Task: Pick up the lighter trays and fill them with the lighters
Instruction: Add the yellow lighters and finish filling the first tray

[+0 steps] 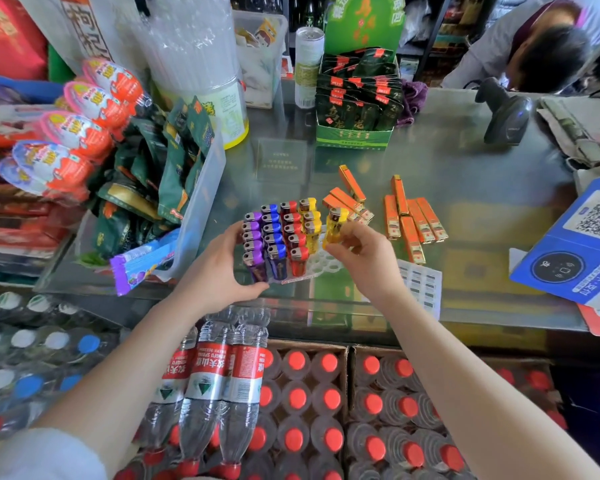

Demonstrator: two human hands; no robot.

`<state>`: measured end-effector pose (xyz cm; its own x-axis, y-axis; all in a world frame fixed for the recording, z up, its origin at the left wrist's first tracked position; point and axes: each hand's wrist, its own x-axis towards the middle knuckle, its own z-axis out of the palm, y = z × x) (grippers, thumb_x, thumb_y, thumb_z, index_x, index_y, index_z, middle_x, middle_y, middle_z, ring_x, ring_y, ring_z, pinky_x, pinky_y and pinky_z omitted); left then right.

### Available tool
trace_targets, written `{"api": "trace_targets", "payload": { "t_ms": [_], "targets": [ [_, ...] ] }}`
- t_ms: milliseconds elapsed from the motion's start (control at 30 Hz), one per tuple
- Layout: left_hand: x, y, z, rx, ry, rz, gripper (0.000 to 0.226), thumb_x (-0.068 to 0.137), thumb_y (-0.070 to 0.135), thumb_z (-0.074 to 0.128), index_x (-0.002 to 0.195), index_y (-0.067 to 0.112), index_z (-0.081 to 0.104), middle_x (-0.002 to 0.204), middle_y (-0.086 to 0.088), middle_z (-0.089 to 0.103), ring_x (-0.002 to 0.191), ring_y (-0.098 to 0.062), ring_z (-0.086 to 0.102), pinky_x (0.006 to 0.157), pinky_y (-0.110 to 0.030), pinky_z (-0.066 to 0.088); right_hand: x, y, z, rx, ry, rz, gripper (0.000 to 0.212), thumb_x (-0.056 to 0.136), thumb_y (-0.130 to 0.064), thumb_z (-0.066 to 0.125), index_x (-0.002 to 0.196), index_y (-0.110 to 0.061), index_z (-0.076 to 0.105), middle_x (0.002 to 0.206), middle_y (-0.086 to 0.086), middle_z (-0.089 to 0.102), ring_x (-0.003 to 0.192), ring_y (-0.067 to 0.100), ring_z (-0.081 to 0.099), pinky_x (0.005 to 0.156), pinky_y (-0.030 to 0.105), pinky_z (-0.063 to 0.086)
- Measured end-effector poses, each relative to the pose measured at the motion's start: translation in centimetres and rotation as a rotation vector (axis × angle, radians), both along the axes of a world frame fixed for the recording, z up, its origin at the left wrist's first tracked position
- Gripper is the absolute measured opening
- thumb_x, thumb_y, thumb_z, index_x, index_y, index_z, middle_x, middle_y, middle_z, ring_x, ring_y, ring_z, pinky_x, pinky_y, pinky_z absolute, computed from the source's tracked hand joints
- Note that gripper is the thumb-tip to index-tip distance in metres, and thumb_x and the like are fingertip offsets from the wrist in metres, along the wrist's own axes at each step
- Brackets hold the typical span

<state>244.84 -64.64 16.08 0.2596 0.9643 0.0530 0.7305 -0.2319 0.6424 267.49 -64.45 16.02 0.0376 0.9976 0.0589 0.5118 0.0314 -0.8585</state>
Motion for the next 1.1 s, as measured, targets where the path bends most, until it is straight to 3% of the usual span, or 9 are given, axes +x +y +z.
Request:
{"api": "trace_targets", "payload": {
  "t_ms": [133,200,300,367,600,733,833,933,1100],
  "targets": [
    [-1.0,-0.1,-0.6,-0.019,0.003,-0.008,0.088,0.058,0.033,0.08,0.131,0.024,0.032,0.125,0.004,0.05,0.111,-0.011,0.048,0.093,-0.031,0.04,-1.2,-0.1,0.2,0.064,-0.152,0.085,0.024,0.076,-0.009,0.071,0.073,-0.02,0.049,0.064,-0.02,0.047,0.06,-0.006,0.045,0.056,0.002,0.036],
    [-1.1,-0.1,-0.7,-0.024,-0.01,-0.006,0.087,0.059,0.032,0.079,0.131,0.024,0.032,0.126,0.004,0.049,0.113,-0.012,0.048,0.095,-0.033,0.041,-1.4,0.0,0.3,0.07,-0.186,0.107,0.024,0.076,-0.009,0.07,0.075,-0.019,0.049,0.066,-0.015,0.051,0.061,0.002,0.049,0.055,0.005,0.036],
    [-1.1,0.0,-0.7,-0.022,-0.003,-0.008,0.086,0.059,0.033,0.078,0.131,0.026,0.032,0.125,0.003,0.05,0.113,-0.012,0.048,0.095,-0.035,0.041,-1.4,0.2,0.2,0.075,-0.251,0.134,0.015,0.076,-0.009,0.071,0.079,-0.009,0.056,0.075,0.001,0.062,0.069,0.015,0.057,0.06,0.021,0.04],
    [-1.0,0.2,-0.7,-0.023,-0.007,-0.009,0.084,0.058,0.031,0.078,0.129,0.026,0.034,0.12,0.004,0.051,0.109,-0.012,0.049,0.093,-0.035,0.043,-1.4,0.2,0.0,0.099,-0.289,0.171,0.016,0.076,-0.01,0.071,0.08,-0.006,0.056,0.079,0.006,0.067,0.07,0.018,0.059,0.059,0.021,0.042],
    [-0.8,-0.2,-0.6,-0.034,-0.063,0.006,0.082,0.06,0.025,0.079,0.13,0.023,0.035,0.117,0.009,0.05,0.104,-0.004,0.048,0.089,-0.024,0.039,-1.9,0.0,-0.3,0.139,-0.39,0.206,0.014,0.075,-0.011,0.072,0.079,-0.004,0.061,0.083,0.01,0.066,0.071,0.02,0.056,0.064,0.031,0.046],
    [-0.5,-0.4,-0.1,-0.041,-0.074,0.006,0.08,0.063,0.021,0.078,0.129,0.024,0.033,0.112,0.012,0.048,0.098,-0.005,0.051,0.084,-0.022,0.037,-2.2,0.4,0.0,0.074,-0.515,0.213,0.02,0.078,-0.021,0.07,0.087,-0.005,0.061,0.092,0.009,0.063,0.083,0.024,0.056,0.071,0.033,0.045],
    [-0.5,-0.5,0.0,-0.05,-0.063,0.0,0.08,0.064,0.021,0.077,0.13,0.024,0.031,0.112,0.013,0.047,0.098,-0.006,0.052,0.084,-0.022,0.038,-2.1,0.2,0.2,0.045,-0.415,0.199,0.024,0.079,-0.031,0.068,0.087,-0.014,0.052,0.084,0.0,0.059,0.073,0.015,0.051,0.062,0.025,0.041],
    [-0.5,-0.5,0.0,-0.053,-0.052,0.003,0.081,0.064,0.022,0.078,0.131,0.023,0.031,0.113,0.013,0.045,0.1,-0.005,0.05,0.086,-0.022,0.038,-2.1,-0.2,0.2,0.118,-0.32,0.186,0.021,0.081,-0.024,0.067,0.089,-0.009,0.055,0.078,-0.002,0.058,0.068,0.016,0.051,0.059,0.028,0.044],
    [-0.3,-0.5,0.5,-0.059,-0.048,0.006,0.079,0.064,0.02,0.078,0.129,0.023,0.032,0.11,0.015,0.045,0.096,-0.003,0.05,0.082,-0.018,0.035,-1.7,0.5,0.4,0.163,-0.407,0.254,0.021,0.081,-0.025,0.067,0.084,-0.007,0.058,0.08,0.006,0.065,0.067,0.015,0.048,0.058,0.028,0.038]
  ]
}}
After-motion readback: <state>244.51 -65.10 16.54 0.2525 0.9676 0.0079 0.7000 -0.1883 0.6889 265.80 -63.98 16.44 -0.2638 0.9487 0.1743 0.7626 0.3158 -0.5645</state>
